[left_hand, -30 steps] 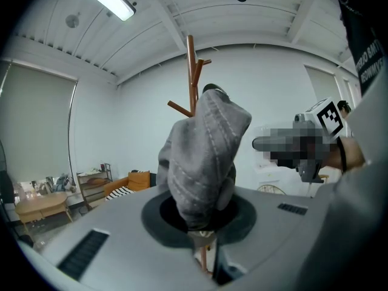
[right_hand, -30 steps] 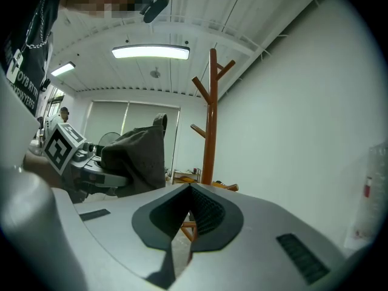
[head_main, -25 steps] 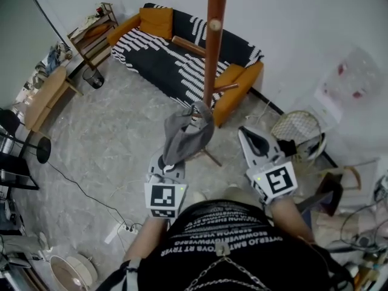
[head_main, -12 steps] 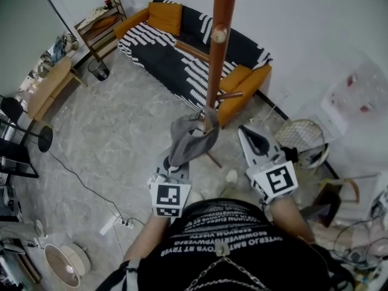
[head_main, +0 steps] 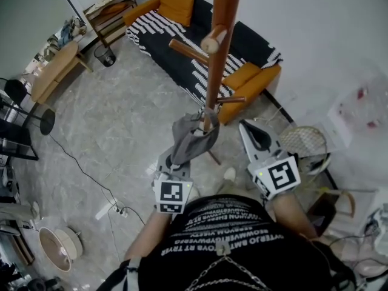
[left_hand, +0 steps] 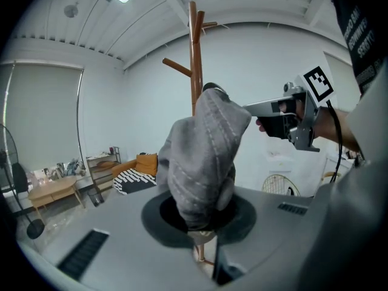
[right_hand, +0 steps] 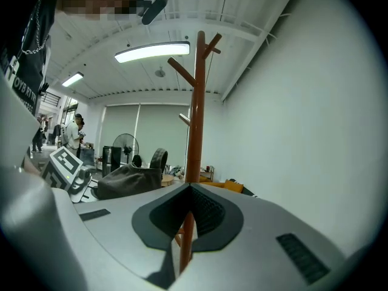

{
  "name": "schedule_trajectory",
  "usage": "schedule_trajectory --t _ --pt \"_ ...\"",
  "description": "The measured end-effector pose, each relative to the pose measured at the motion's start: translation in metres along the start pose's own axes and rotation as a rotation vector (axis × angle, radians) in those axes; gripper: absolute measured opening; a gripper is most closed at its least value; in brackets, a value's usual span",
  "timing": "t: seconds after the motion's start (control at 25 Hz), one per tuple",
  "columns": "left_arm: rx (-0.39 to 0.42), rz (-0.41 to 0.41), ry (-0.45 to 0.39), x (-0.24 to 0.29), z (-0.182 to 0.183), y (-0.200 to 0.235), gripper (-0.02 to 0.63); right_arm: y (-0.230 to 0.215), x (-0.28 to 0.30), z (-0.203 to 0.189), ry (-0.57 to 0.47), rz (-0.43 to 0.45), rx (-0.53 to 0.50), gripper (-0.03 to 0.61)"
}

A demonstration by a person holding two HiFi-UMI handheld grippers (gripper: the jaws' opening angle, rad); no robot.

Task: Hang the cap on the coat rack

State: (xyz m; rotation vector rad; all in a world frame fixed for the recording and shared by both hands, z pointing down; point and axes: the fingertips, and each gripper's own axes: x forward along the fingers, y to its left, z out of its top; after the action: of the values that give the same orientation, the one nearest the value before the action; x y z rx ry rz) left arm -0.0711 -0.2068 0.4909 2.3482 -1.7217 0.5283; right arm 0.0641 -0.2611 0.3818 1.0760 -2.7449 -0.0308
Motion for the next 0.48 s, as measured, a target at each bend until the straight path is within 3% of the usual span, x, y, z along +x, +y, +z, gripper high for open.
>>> schedule_trajectory --t 0.48 --pt "-0.028 0.021 0.075 0.021 -0.042 -0.015 0.018 -0.008 0.01 -0.005 0.015 0.063 -0.014 0.003"
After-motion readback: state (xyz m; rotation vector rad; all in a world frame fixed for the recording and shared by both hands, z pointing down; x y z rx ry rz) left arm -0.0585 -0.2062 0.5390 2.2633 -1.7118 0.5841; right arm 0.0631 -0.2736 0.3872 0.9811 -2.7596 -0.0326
